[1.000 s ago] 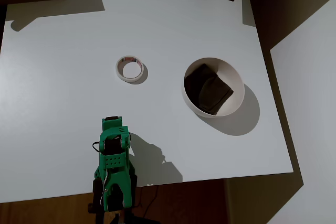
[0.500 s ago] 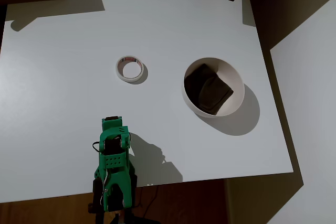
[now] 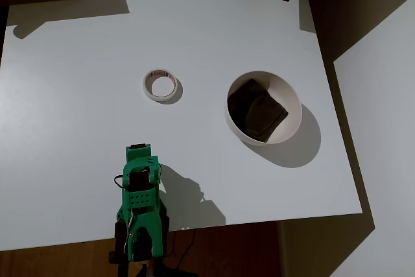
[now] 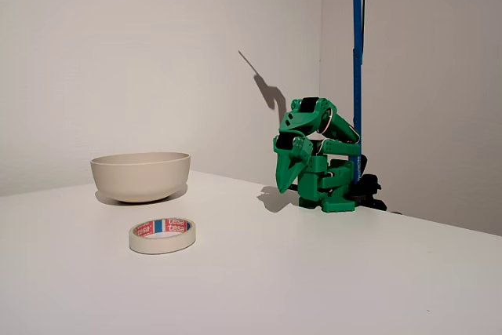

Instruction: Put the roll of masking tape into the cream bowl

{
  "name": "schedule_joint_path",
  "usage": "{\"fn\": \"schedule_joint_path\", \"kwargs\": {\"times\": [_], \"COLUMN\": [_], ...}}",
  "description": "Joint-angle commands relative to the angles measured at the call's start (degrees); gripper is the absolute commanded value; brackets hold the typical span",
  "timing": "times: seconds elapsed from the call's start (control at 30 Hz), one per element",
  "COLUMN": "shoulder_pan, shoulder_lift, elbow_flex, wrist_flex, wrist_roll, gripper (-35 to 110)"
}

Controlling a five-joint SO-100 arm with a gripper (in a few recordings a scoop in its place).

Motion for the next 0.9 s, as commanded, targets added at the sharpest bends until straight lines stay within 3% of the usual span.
{"fn": "schedule_joint_path", "kwargs": {"times": [0.0, 0.43, 0.87], "shoulder_pan": [-0.35, -0.35, 1.93], "shoulder_lift": [0.44, 0.44, 0.44], "elbow_flex": [-0.53, -0.53, -8.35], "wrist_flex": [0.79, 0.79, -7.73], "wrist_roll": [0.53, 1.05, 2.46], "gripper": [-8, -8, -8]}}
